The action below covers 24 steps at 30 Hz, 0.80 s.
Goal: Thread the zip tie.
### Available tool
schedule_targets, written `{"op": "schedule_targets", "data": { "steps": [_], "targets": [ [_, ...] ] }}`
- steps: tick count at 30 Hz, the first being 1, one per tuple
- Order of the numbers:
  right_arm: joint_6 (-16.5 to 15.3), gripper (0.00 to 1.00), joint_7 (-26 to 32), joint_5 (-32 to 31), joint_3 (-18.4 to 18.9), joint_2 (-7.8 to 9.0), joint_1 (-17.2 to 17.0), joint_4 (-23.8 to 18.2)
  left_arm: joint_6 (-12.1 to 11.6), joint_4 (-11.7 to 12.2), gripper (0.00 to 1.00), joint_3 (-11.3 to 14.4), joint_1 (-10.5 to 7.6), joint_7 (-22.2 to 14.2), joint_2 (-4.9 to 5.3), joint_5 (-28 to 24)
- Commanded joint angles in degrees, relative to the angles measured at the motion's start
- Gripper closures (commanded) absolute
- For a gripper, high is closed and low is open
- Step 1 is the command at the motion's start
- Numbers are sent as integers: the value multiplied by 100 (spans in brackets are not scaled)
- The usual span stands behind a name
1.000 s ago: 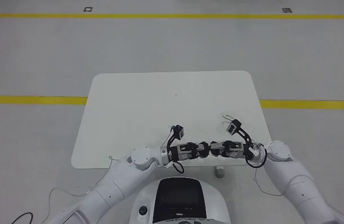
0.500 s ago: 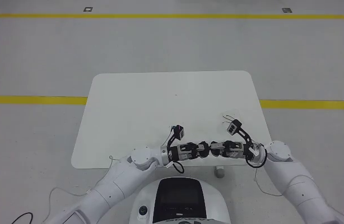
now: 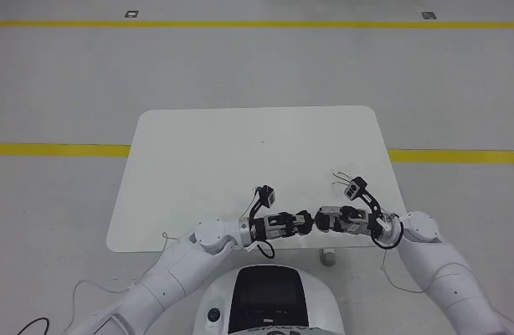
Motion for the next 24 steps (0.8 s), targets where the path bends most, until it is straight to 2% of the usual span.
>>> {"op": "schedule_targets", "data": {
  "steps": [1, 5, 13, 16, 17, 21, 24],
  "targets": [
    [-19, 0, -119, 158, 79, -3, -43, -18, -23, -36, 100, -34, 11, -12, 10, 26],
    [-19, 0, -278, 457, 139, -28, -95, -68, -23, -188, 100, -145, 54, -21, 32, 179],
    [-19, 0, -278, 457, 139, -28, -95, -68, -23, -188, 100, -145, 54, -21, 32, 179],
    [-19, 0, -278, 457, 139, -28, -95, -68, -23, -310, 100, -236, 3, 421, 56, 974],
    [-19, 0, -278, 457, 139, -28, -95, -68, -23, -433, 100, -308, 41, 609, 63, 1218],
    [-19, 0, -278, 457, 139, -28, -95, -68, -23, -741, 100, -473, 148, 959, 118, 2419],
    [-19, 0, -278, 457, 139, -28, -95, -68, -23, -908, 100, -530, 237, 1169, 150, 3001]
  ]
}}
